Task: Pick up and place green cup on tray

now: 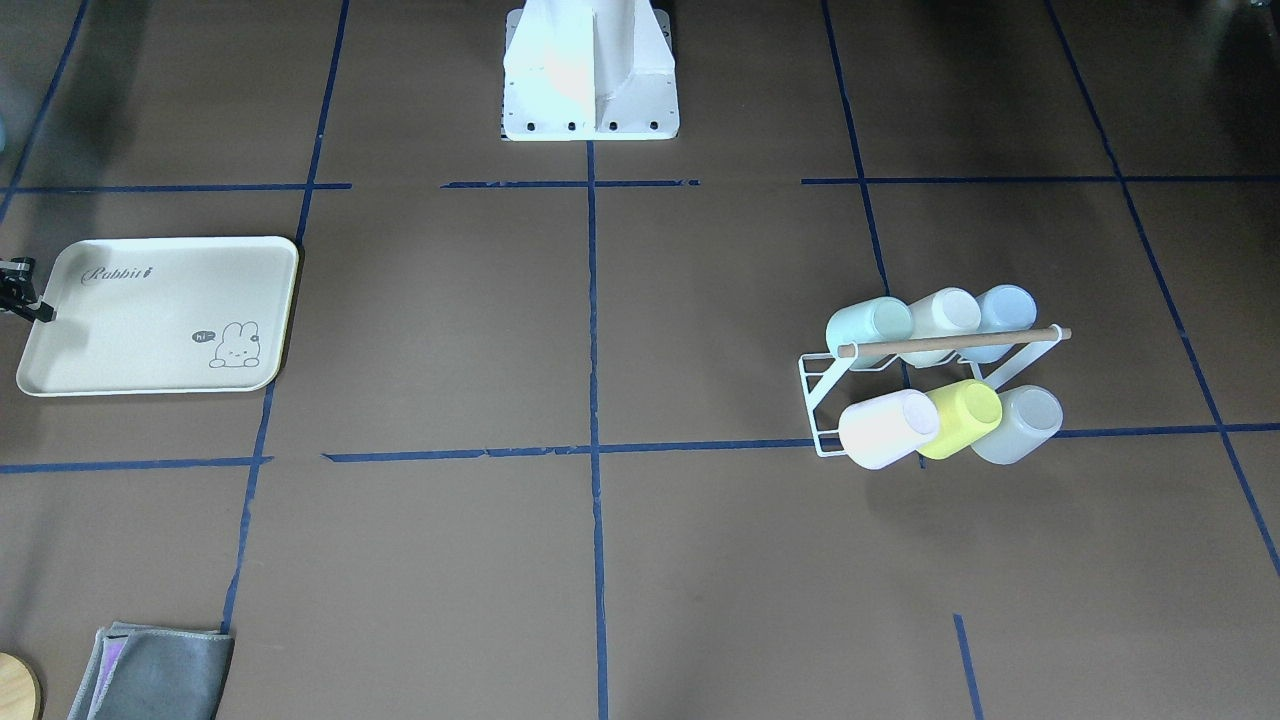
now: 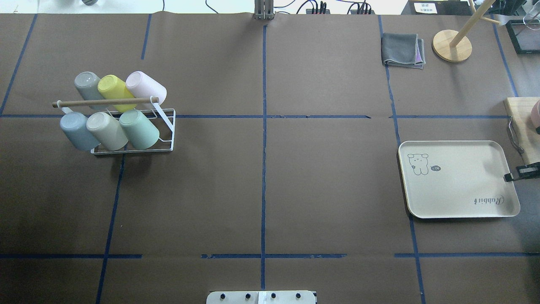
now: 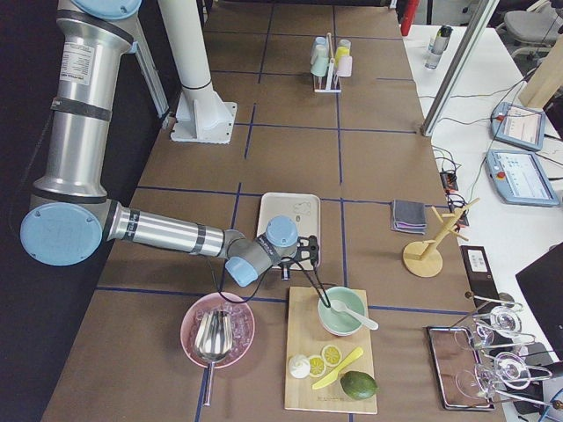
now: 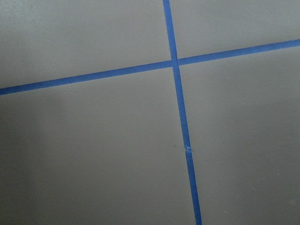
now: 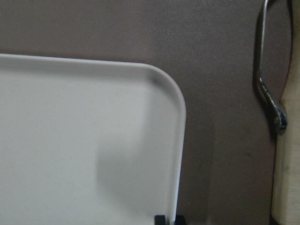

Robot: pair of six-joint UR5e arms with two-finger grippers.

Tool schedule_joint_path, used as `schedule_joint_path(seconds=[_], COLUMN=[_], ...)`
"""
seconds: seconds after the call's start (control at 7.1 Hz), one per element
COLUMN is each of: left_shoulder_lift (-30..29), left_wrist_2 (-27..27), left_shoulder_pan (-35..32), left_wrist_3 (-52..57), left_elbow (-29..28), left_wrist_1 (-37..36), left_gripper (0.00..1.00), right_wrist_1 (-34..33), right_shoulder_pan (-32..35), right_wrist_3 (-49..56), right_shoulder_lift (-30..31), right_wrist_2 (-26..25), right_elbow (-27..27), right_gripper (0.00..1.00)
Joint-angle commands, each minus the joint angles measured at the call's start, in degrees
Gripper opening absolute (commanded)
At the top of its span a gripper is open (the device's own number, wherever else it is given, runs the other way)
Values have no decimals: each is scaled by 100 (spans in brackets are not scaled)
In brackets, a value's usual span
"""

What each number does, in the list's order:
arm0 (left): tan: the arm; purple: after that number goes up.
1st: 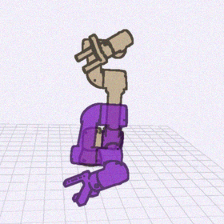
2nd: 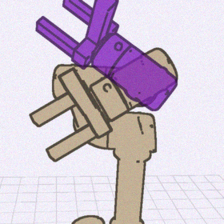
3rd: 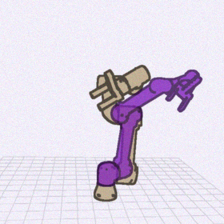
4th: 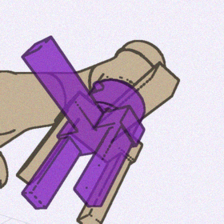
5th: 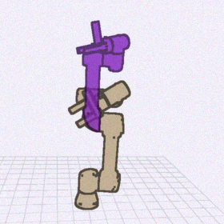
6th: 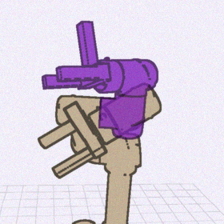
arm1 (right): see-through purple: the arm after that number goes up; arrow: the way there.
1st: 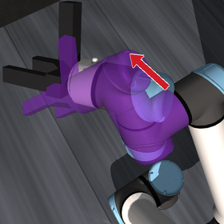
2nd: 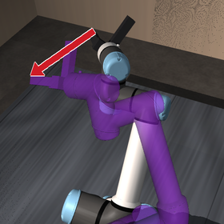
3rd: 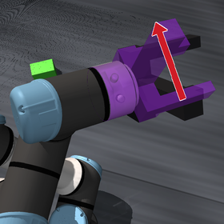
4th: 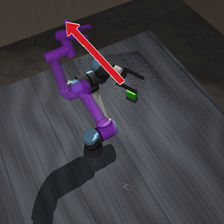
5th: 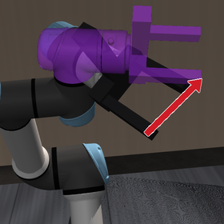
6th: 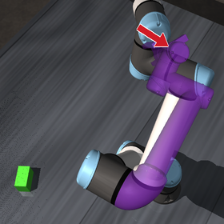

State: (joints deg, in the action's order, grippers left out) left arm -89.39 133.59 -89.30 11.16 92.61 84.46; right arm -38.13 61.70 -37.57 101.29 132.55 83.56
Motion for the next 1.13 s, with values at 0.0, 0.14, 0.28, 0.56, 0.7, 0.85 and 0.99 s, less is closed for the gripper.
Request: schedule_joint_path(seconds=[0.0,0.14,0.28,0.56,0.7,0.85,0.99], left_shoulder_lift=[0,0,0,0,0,0,0], left_wrist_2=[0,0,0,0,0,0,0], left_shoulder_pan=[0,0,0,9,9,9,9], left_wrist_3=[0,0,0,0,0,0,0], left_elbow=[3,-6,3,-6,3,3,3], left_wrist_1=[0,0,9,9,9,9,9], left_gripper=[100,100,100,100,100,100,100], right_wrist_1=[-2,-2,7,-115,-125,-142,-142], right_shoulder_pan=[-1,-1,8,26,26,0,-53], right_wrist_3=[13,39,5,-48,-388,-669,-925], right_shoulder_lift=[5,-13,-74,-92,-257,-563,-793], right_wrist_2=[-1,25,234,359,325,368,377], right_elbow=[-15,11,98,519,608,591,600], right_gripper=[0,0,0,0,0,0,0])
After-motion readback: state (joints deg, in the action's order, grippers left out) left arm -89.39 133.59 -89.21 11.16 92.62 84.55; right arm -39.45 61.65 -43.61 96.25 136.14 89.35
